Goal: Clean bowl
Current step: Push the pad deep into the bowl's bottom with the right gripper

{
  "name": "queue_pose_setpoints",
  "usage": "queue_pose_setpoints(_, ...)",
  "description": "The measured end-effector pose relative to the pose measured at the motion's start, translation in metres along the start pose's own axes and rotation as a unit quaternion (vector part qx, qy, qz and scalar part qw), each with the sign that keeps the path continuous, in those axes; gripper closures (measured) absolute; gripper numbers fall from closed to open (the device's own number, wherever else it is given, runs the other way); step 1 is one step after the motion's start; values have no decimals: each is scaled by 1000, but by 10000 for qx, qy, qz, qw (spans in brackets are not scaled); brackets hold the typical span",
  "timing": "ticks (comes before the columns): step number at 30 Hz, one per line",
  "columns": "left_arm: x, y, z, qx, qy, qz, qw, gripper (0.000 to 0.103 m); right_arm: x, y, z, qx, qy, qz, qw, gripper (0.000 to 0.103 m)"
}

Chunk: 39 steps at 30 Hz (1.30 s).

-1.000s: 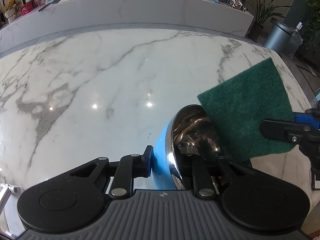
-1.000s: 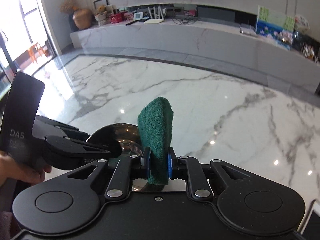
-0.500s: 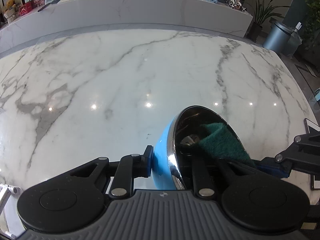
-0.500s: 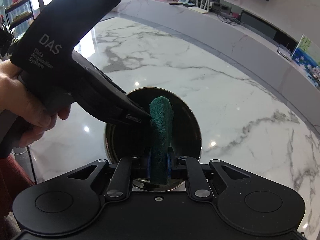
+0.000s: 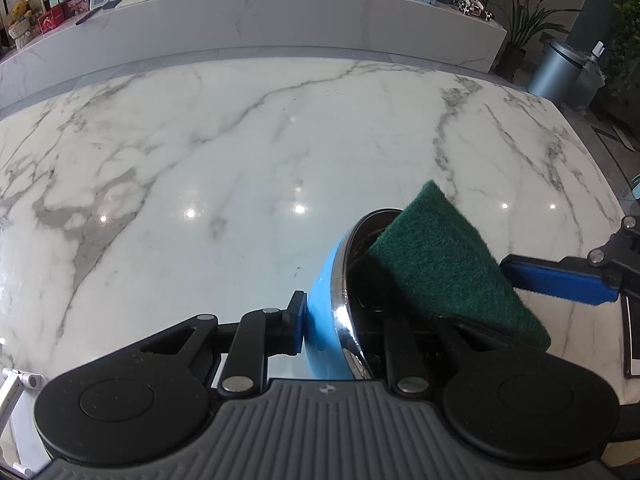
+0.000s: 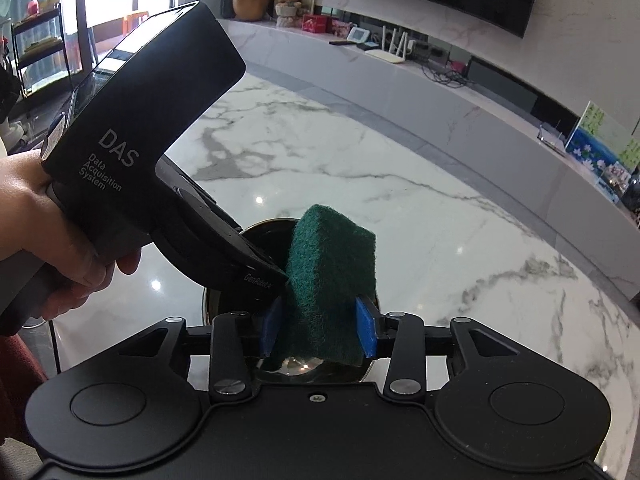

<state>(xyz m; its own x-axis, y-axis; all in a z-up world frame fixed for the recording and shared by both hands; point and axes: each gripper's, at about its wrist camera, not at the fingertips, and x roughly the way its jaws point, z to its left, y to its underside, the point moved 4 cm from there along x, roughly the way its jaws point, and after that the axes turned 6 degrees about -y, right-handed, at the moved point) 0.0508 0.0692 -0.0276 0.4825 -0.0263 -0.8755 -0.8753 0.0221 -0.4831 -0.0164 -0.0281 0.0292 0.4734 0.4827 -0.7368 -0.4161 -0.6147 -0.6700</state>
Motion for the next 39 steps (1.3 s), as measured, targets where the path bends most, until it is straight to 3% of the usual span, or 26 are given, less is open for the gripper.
queue_pose_setpoints(3,0,0,0,3,-19,7,10000,86,1,0,3,-158,23,2,9999,64)
queue_pose_setpoints(6,1,0,0,6,-23,8,10000,86,0,2,2,-19,-152,-60,9999,89)
queue_pose_setpoints(8,1,0,0,7,-23,9,10000,86,1,3,2,-12,-253,-8,9997,91)
queue_pose_setpoints(15,1,0,4,-78,18,56,10000,86,9,6,3,-116,-548,305,9980,92)
queue_pose_setpoints(22,1,1,4,-63,39,66,10000,86,19,14,0,175,-898,491,9946,93)
queue_pose_setpoints(31,-1,-1,15,-367,342,227,9985,86,31,21,-1,601,-1178,807,9879,94)
queue_pose_setpoints(39,-12,-3,12,-171,226,63,9996,85,43,24,-1,756,-1277,978,9841,94)
